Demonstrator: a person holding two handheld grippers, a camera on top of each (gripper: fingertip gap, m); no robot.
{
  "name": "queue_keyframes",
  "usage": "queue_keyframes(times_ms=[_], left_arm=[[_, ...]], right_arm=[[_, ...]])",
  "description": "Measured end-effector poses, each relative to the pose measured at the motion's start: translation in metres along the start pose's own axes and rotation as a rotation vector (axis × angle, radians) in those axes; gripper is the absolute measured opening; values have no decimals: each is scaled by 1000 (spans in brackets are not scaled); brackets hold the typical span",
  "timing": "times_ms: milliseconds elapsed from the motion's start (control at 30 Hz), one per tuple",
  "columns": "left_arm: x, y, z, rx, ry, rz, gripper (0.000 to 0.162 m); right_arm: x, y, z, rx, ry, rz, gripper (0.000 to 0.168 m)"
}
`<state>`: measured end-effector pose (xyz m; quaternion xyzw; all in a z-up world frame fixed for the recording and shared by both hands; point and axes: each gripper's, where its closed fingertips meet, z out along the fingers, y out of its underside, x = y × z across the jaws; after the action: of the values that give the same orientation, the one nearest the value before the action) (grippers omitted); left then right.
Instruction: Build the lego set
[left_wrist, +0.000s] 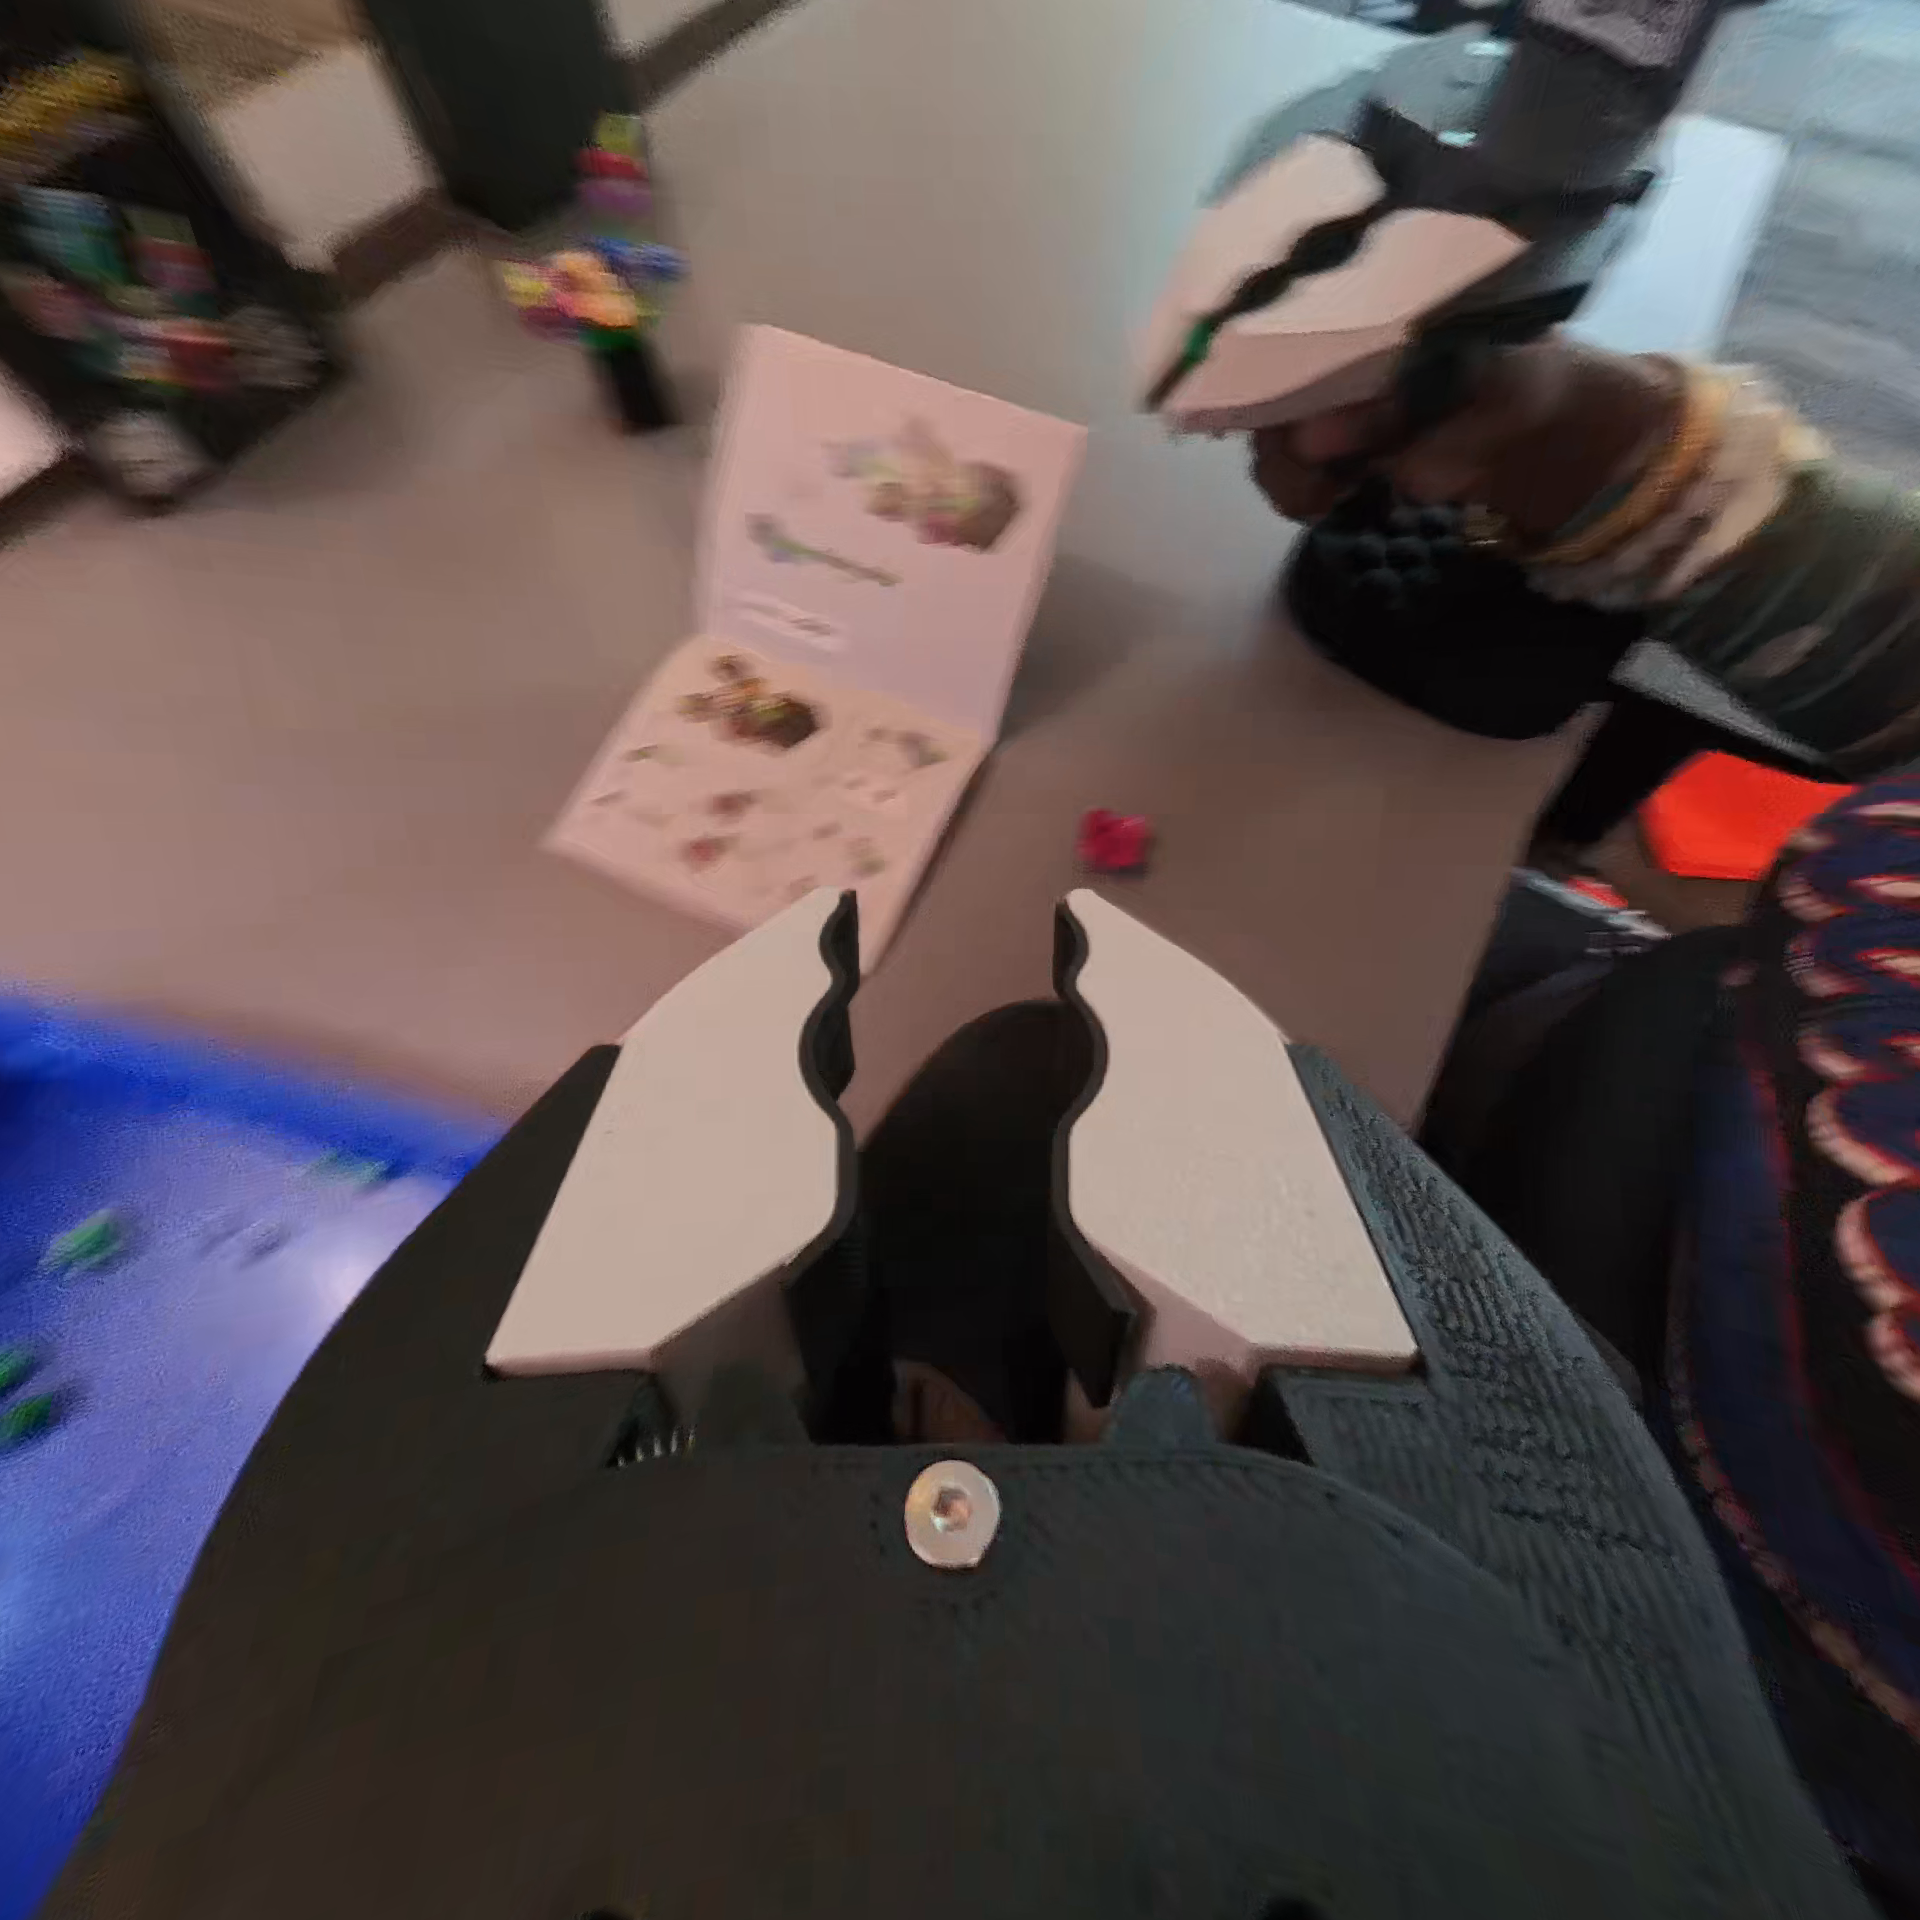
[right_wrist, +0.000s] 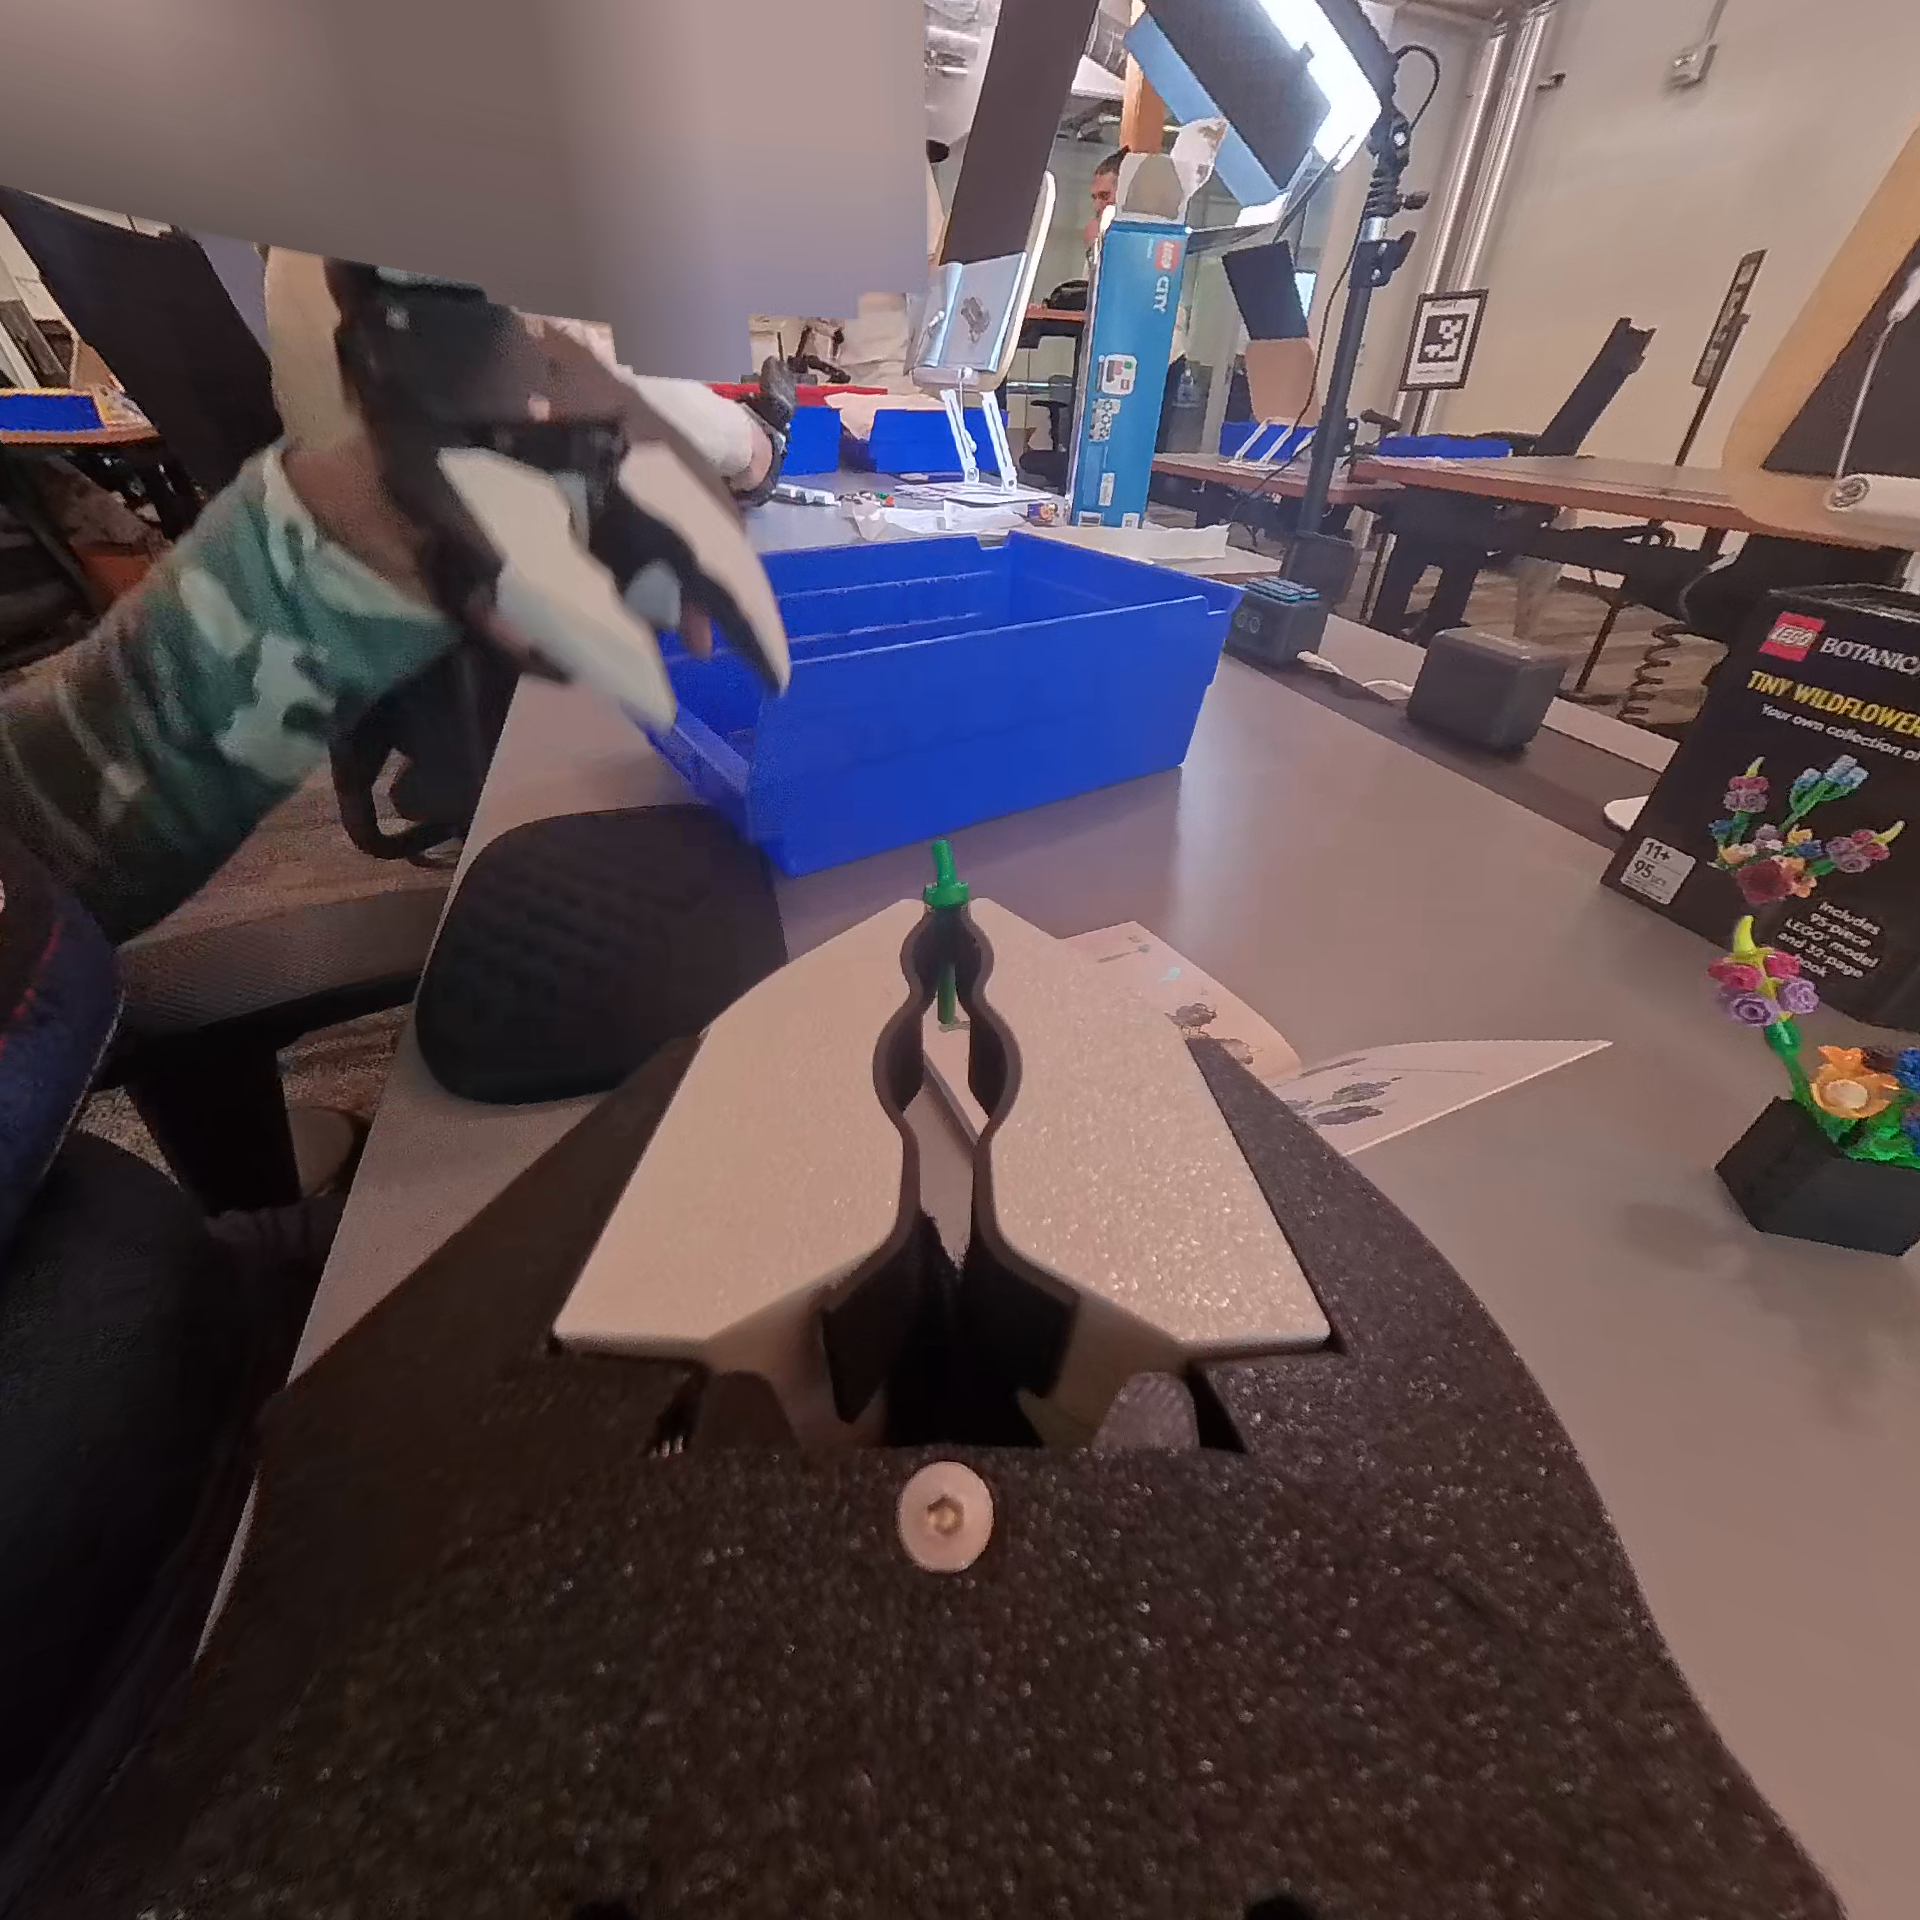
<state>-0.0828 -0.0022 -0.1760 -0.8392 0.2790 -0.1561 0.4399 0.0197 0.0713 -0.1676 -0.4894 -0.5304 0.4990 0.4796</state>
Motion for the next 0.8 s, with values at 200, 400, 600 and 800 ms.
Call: queue_keyframes(times_ms=[200, 400, 600, 800], left_arm=[[-118, 35, -80, -242, -197, -4, 26], [-194, 91, -57, -706, -110, 127, 18], [-231, 124, -36, -854, -77, 200, 15], [-237, 137, -29, -846, -63, 183, 11]], right_arm=[[-6, 2, 4, -14, -33, -5, 2], [-5, 5, 4, -25, -29, -1, 2], [-3, 3, 1, -14, -26, 10, 2], [-5, 3, 2, -12, -38, 13, 2]])
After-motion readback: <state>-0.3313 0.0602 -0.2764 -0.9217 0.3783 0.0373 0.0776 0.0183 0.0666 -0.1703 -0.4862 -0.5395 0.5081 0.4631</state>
